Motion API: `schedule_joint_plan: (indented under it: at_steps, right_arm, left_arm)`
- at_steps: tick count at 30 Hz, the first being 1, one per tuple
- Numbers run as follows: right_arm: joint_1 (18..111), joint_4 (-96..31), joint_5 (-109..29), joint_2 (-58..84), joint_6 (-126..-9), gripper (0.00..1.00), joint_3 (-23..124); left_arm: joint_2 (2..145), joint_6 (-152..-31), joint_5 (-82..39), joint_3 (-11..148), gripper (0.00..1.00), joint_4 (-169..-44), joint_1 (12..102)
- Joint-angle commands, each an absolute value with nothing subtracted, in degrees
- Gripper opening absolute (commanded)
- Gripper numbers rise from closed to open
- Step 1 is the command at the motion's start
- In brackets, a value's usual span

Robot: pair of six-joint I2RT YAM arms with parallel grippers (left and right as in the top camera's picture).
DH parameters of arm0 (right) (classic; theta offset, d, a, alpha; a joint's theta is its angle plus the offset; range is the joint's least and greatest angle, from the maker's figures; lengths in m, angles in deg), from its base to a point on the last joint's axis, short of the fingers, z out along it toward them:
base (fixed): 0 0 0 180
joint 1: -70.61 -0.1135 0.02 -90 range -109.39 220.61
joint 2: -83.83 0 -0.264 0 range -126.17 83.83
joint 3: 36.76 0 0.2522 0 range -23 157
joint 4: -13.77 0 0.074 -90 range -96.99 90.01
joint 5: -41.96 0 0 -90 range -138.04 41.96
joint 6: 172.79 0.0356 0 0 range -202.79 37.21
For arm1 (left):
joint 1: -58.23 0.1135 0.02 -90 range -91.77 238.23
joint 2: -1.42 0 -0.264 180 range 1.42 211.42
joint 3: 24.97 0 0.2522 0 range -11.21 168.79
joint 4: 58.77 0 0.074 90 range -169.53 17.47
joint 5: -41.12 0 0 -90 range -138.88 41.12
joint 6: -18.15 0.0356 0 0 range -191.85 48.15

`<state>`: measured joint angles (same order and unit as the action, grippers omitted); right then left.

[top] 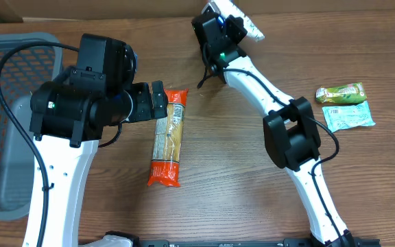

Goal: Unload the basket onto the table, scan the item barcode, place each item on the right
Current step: 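Hold the white tube in front of the scanner window, then carry the white tube right and lower it beside the pouch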

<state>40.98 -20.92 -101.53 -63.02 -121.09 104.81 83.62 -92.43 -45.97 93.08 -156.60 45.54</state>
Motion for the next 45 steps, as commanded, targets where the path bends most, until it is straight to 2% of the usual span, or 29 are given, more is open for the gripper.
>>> schedule_joint_plan:
  at_steps: [1, 21, 23, 27, 31, 36, 40, 45]
  right_arm:
    - [41.0, -19.7, -105.0, -63.2, -121.2, 0.04, 105.6]
    - [39.9, -20.3, -107.0, -62.0, -122.6, 0.04, 105.6]
    - [39.7, -23.1, -106.9, -59.0, -118.1, 0.04, 105.6]
    - [40.4, -38.5, -97.7, -48.9, -102.3, 0.04, 105.7]
    - [44.7, -53.7, -77.2, -39.9, -83.7, 0.04, 105.7]
    - [56.5, -65.6, -51.7, -36.2, -64.2, 0.04, 105.6]
    - [66.0, -69.9, -40.6, -38.3, -56.3, 0.04, 104.0]
    - [74.1, -65.3, -40.0, -41.0, -48.8, 0.04, 97.0]
  left_arm:
    - [83.7, -91.1, -46.1, 94.0, 1.0, -156.5, 45.5]
    - [83.7, -91.1, -46.1, 94.0, 1.0, -156.5, 45.5]
    - [83.7, -91.1, -46.1, 94.0, 1.0, -156.5, 45.5]
    - [83.7, -91.1, -46.1, 94.0, 1.0, -156.5, 45.5]
    - [83.7, -91.1, -46.1, 94.0, 1.0, -156.5, 45.5]
    - [83.7, -91.1, -46.1, 94.0, 1.0, -156.5, 45.5]
    - [83.7, -91.1, -46.1, 94.0, 0.99, -156.5, 45.5]
    - [83.7, -91.1, -46.1, 94.0, 1.0, -156.5, 45.5]
